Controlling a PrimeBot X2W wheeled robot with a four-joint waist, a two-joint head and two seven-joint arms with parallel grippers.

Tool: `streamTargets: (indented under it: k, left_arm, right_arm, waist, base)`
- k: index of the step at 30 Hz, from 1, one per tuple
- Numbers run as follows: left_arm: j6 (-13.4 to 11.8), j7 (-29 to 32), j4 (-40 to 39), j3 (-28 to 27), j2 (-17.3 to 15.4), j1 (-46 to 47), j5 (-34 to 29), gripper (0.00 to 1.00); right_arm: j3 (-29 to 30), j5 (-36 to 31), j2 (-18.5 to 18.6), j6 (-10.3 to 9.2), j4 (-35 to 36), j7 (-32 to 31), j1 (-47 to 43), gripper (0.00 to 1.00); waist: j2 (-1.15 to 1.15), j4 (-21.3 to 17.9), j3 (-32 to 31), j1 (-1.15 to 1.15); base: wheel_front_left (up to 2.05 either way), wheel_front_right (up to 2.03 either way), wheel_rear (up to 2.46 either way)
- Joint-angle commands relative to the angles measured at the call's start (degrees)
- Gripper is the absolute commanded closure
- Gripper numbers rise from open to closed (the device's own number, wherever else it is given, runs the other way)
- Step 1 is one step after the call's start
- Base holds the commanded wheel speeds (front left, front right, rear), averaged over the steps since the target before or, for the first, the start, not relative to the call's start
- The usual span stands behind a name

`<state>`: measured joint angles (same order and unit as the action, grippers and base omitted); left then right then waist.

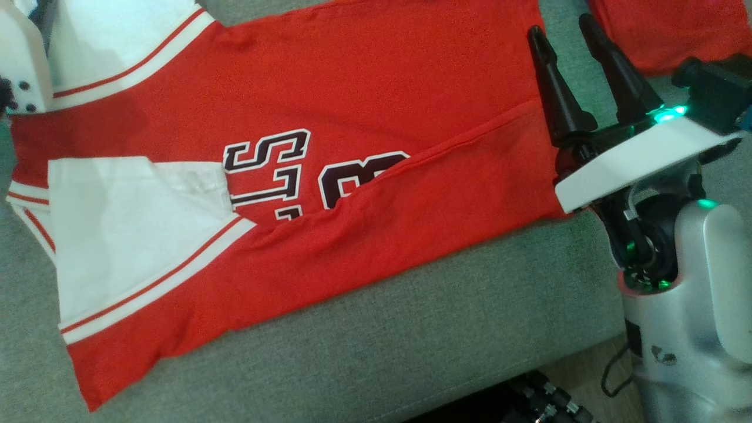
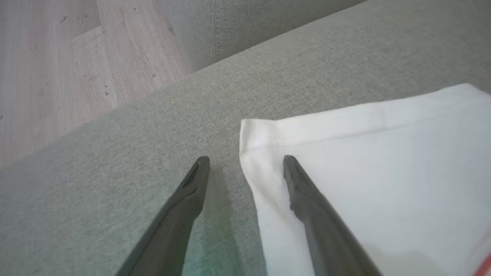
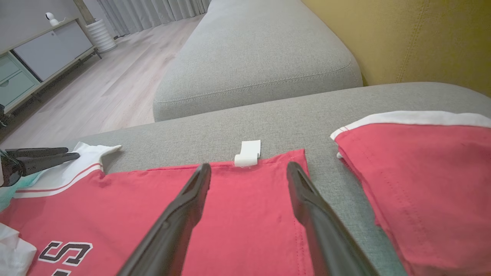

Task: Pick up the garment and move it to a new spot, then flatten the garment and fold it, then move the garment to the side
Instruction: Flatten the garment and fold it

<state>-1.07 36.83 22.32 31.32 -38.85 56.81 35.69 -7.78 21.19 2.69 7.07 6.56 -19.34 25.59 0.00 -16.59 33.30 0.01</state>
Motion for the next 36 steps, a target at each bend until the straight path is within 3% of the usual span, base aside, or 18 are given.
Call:
streamTargets:
  k: [1,4,5,6,7,9,17,27,36]
  left_arm:
    - [-0.5,0.5,-1.2,-2.9,-3.1,3.2,0.3,0.00]
    - [-0.1,1.8,-1.3,-2.6,-2.7,3.0,1.3,0.00]
    - [0.2,2.3,-1.5,-2.5,-2.4,2.9,1.7,0.06]
    - [0.9,3.6,-1.9,-2.2,-1.7,2.6,3.1,0.54]
    - [1.2,4.2,-2.3,-2.1,-1.3,2.5,3.8,0.79]
    - [1.3,4.3,-3.0,-2.1,-0.8,2.5,4.3,1.00]
    - [1.0,-1.9,-3.8,-2.4,1.4,3.0,3.3,1.00]
    - [2.4,-11.6,-5.1,-3.3,5.3,2.1,4.1,1.00]
    - [2.8,-14.2,-6.5,-2.4,7.7,1.4,4.5,1.00]
  right_arm:
    - [-0.9,0.3,0.2,0.42,2.4,0.4,0.5,0.00]
    - [-0.8,0.6,0.2,0.42,2.2,0.6,0.8,0.00]
    - [-0.9,0.7,0.2,0.42,2.1,0.7,0.9,0.00]
    - [-0.8,0.7,0.2,0.42,1.9,0.8,1.2,0.00]
    - [-0.8,0.7,0.2,0.42,1.7,0.8,1.4,0.00]
    - [-0.5,0.5,0.2,0.42,1.2,0.7,1.8,0.00]
    - [1.9,-3.0,1.3,0.42,-2.2,-1.0,4.8,0.00]
    - [4.5,-6.6,8.5,0.42,-15.0,-8.6,14.9,0.00]
    - [7.6,-6.5,8.3,0.42,-26.5,-11.9,20.2,0.00]
  waist:
    - [0.00,-0.1,0.4,-0.01]
    - [0.00,0.1,0.7,-0.01]
    - [0.00,0.1,0.8,-0.01]
    - [0.00,0.4,0.9,-0.01]
    - [0.00,0.5,0.9,-0.01]
    - [0.00,0.9,0.9,-0.01]
    - [0.00,3.0,-0.4,-0.01]
    - [0.00,9.2,-1.9,-0.01]
    - [0.00,12.3,-1.2,-0.01]
  base:
    - [0.00,0.00,0.00]
    - [0.00,0.00,0.00]
    - [0.00,0.00,0.00]
    - [0.00,0.00,0.00]
    - [0.00,0.00,0.00]
    - [0.00,0.00,0.00]
    - [0.00,0.00,0.00]
    - [0.00,0.00,0.00]
    - [0.00,0.00,0.00]
